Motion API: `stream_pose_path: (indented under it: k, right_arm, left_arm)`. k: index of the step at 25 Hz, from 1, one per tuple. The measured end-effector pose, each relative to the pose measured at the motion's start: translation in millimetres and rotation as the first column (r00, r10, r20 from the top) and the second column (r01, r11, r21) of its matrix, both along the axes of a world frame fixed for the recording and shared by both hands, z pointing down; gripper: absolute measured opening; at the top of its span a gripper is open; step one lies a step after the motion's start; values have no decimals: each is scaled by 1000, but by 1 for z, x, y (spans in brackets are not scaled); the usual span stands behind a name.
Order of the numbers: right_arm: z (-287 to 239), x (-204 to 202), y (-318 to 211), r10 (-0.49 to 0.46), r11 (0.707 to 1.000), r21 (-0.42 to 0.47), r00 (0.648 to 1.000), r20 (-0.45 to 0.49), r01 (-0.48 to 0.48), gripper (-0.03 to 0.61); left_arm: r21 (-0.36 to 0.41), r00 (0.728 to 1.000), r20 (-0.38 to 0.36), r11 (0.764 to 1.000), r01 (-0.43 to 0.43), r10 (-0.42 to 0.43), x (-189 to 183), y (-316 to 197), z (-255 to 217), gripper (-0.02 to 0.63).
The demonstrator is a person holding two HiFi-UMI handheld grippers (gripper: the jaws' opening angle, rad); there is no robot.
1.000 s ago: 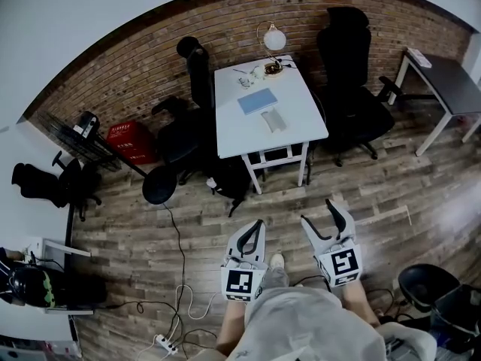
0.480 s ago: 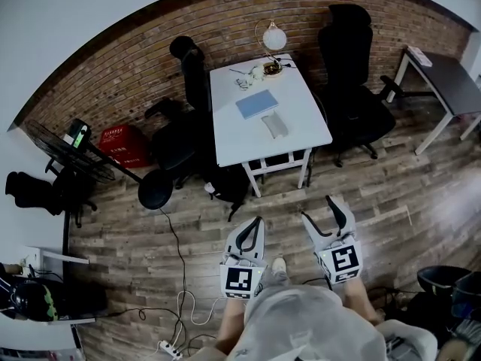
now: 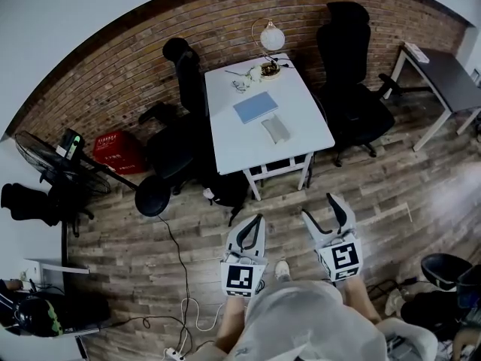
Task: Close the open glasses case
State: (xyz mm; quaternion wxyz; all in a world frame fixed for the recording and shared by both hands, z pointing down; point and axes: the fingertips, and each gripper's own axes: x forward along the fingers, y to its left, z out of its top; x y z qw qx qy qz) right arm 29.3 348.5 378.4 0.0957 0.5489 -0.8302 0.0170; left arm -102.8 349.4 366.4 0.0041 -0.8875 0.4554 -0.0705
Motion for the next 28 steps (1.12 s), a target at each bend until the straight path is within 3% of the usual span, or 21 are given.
stream_pose_path:
  k: [7,24,28]
  right_arm:
    - [-1,-9,-20,30,1000,3,999,-11,-30,299]
    - [-4,-5,-53,79,997,7,997,-9,-78,299]
    - [-5,-2,-63,70,997,29,997,-13,-70,299]
  left_arm:
    - [50,999,-26,998,-38,39,-7,-28,-5,5]
    - [-2,998,-9,998,-57,57,-5,-63,2,5]
    - [52,997,-31,996,-70,72,0,-73,-4,5]
